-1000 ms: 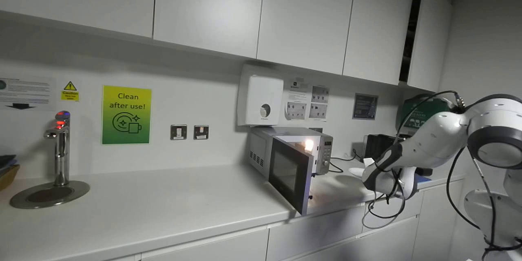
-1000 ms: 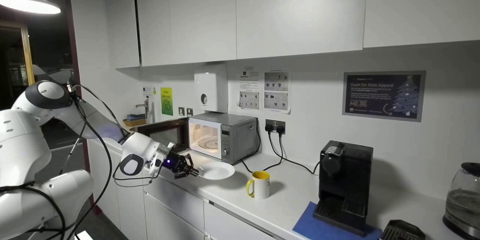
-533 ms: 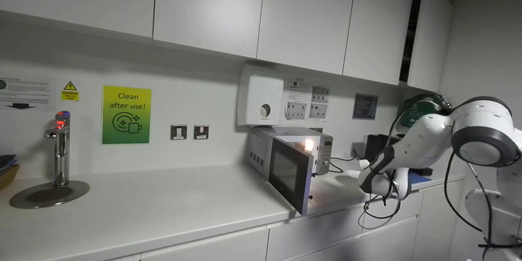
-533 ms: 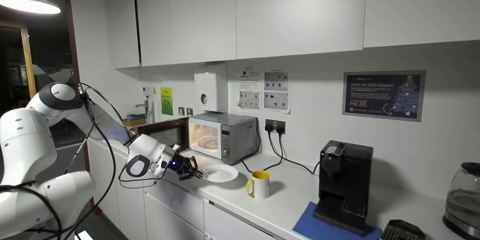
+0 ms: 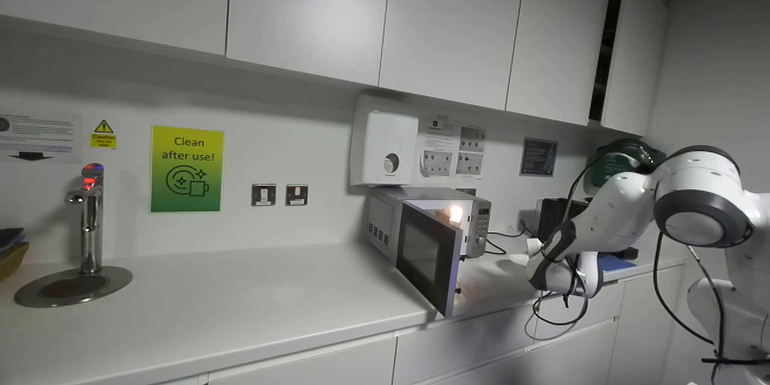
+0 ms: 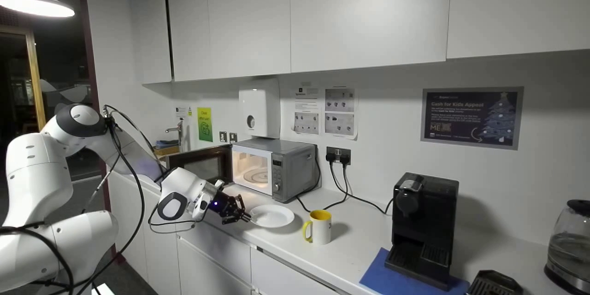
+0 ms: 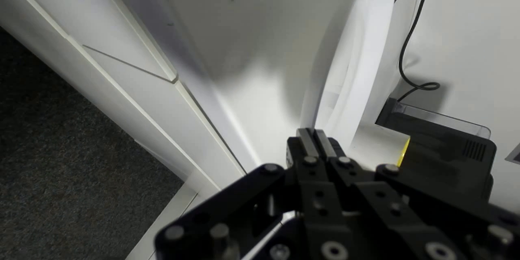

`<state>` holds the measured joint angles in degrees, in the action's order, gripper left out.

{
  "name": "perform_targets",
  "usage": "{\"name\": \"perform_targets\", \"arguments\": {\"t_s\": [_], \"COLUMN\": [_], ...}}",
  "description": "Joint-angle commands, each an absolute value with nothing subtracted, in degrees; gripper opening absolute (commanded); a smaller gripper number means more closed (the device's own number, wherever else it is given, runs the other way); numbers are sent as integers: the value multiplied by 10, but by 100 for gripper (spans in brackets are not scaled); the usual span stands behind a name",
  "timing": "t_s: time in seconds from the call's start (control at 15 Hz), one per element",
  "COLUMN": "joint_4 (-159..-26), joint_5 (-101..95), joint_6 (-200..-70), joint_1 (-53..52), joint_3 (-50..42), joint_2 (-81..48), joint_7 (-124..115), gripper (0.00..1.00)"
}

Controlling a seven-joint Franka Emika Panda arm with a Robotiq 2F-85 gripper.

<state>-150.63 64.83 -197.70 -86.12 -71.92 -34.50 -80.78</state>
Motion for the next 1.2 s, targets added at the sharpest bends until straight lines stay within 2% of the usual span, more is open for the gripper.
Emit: {"name": "perform_targets", "arguments": {"t_s": [0.0, 1.13], "joint_4": [-1489, -1446], "joint_5": [624, 593], "joint_6": [-1993, -1993], "joint_1": [-828, -756], "joint_3": [-704, -643], "joint_2": [-368, -444], "joint_7": [-844, -932], "gripper": [1, 1]}}
